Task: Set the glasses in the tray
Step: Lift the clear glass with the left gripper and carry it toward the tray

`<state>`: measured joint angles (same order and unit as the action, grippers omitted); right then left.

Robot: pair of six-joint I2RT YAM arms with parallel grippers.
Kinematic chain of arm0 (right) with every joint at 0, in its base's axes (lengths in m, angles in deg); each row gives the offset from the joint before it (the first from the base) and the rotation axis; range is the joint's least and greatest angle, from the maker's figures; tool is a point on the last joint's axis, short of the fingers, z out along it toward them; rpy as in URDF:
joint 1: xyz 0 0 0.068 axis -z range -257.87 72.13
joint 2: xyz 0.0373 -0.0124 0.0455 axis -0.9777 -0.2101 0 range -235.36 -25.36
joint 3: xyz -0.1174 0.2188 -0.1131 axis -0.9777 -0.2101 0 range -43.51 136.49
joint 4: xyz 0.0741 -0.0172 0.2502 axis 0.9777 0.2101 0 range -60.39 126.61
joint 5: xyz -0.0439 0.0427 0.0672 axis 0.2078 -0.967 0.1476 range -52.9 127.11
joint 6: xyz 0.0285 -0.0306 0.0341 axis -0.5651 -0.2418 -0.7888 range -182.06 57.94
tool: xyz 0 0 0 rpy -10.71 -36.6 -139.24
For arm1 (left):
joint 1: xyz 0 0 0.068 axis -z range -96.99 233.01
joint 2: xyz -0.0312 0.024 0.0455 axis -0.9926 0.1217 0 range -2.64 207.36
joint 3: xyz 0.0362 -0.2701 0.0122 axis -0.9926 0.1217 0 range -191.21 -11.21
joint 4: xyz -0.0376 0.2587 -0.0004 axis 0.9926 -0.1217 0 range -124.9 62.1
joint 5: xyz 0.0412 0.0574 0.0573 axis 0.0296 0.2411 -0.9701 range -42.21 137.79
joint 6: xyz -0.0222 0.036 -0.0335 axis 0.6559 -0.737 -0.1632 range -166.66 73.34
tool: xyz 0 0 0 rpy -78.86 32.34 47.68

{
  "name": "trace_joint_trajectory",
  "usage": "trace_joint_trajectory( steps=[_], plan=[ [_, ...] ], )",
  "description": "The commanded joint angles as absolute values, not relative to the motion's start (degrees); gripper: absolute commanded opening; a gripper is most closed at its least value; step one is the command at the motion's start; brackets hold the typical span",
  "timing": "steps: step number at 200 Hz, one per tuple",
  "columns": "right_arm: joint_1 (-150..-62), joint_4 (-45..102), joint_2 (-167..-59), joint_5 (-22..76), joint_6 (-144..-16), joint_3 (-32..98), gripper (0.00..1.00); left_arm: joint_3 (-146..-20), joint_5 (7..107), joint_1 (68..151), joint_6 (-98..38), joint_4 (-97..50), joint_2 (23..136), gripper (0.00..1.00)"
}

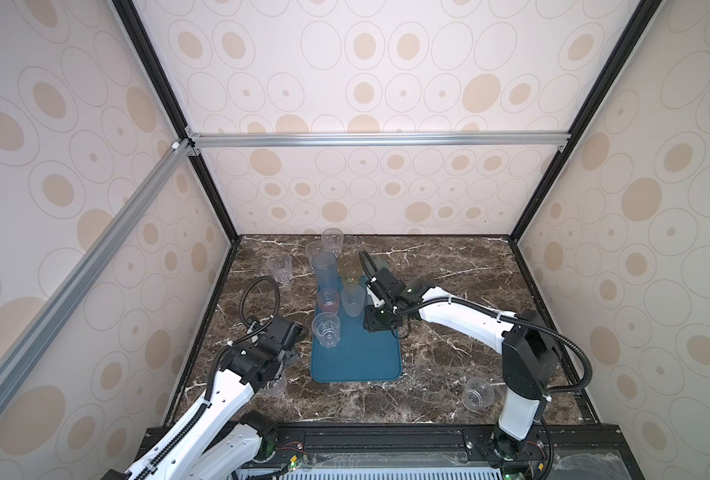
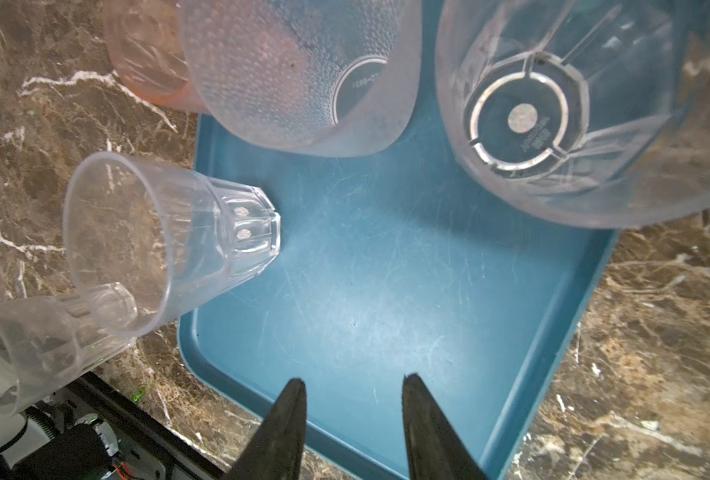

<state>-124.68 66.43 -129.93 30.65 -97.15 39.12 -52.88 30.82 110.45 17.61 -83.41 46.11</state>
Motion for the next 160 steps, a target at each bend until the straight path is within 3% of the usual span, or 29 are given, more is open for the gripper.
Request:
trace_joint_trajectory(
  steps=[1, 87, 125, 160],
  plan=[
    [-124.59, 66.00, -127.45, 32.24, -97.90, 37.74, 0.41, -51.92, 32.59, 110.66, 17.94, -81.58, 47.63, 0.65],
    [-124.61, 65.55, -127.33, 34.03, -98.28, 36.84, 0.41, -45.45, 35.78, 110.67, 21.49, -77.42, 47.74, 0.51],
    [-124.59, 65.92, -126.91, 35.23, -98.17, 36.67, 0.41, -44.41, 35.83, 110.69, 20.08, -76.00, 47.76, 0.34],
    [-124.59, 66.06, -127.32, 35.26, -98.59, 36.62, 0.41, -43.65, 37.84, 110.68, 18.87, -74.76, 46.34, 0.08]
  ],
)
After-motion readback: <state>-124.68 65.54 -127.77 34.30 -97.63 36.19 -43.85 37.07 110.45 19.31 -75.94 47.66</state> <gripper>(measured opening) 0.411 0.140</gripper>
